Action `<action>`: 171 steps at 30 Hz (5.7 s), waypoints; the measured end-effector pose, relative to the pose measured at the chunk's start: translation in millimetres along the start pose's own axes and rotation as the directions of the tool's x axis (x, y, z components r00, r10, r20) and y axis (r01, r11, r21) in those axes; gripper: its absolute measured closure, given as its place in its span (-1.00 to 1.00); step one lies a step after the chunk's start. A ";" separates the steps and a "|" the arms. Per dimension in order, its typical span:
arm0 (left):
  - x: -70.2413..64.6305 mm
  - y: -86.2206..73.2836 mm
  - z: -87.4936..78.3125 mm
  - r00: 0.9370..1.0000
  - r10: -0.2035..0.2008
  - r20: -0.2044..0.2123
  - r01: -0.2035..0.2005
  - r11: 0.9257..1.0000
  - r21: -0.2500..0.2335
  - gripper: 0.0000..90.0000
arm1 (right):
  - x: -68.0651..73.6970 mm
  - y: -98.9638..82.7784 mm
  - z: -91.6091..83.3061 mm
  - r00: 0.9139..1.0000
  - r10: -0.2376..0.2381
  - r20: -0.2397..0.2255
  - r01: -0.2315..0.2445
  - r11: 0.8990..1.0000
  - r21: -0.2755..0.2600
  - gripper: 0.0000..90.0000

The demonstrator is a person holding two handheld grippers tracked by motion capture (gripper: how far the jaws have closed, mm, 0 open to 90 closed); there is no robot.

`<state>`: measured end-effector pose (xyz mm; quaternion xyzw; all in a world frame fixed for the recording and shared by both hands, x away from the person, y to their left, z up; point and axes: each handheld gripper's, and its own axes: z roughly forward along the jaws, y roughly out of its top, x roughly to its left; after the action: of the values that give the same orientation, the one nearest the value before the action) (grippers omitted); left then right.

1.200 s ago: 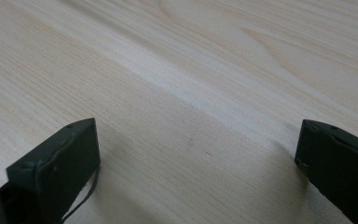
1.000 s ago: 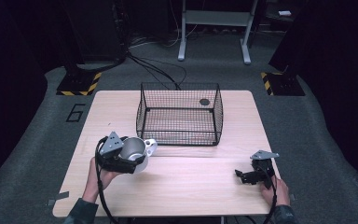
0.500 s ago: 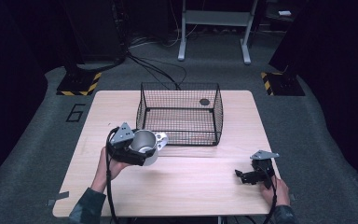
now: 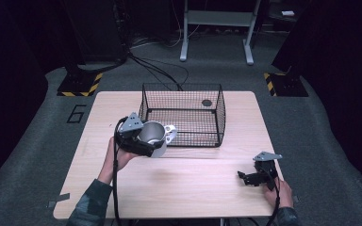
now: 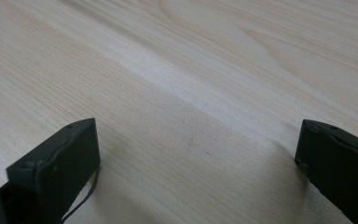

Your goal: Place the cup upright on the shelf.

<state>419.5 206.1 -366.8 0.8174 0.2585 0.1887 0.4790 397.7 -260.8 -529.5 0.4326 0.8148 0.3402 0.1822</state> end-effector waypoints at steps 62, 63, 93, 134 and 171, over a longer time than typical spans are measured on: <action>70.1 56.1 111.7 0.996 -0.044 -0.081 0.049 0.997 0.060 -0.86 | 0.6 0.4 0.7 1.000 0.004 -0.002 -0.004 1.000 -0.002 -1.00; 71.5 54.9 116.8 0.996 -0.043 -0.080 0.049 0.996 0.071 -0.86 | 0.6 0.4 0.7 1.000 0.003 -0.002 -0.003 1.000 -0.002 -1.00; 79.2 44.2 167.1 1.000 0.002 -0.017 0.001 0.990 0.138 -0.86 | 0.6 0.5 0.7 1.000 0.003 -0.003 -0.003 1.000 -0.001 -1.00; 90.0 33.0 211.2 0.998 0.053 0.046 -0.063 0.967 0.249 -0.86 | 1.0 0.7 1.0 1.000 0.010 0.002 -0.010 1.000 -0.005 -1.00; 93.3 41.2 187.3 0.999 -0.014 0.030 0.006 0.967 0.254 -1.00 | 1.1 0.7 1.0 1.000 0.010 0.002 -0.010 1.000 -0.005 -1.00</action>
<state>607.8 117.2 -412.9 0.8734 0.2772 0.1386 0.3756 398.1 -259.3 -529.7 0.4365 0.8117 0.3426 0.1824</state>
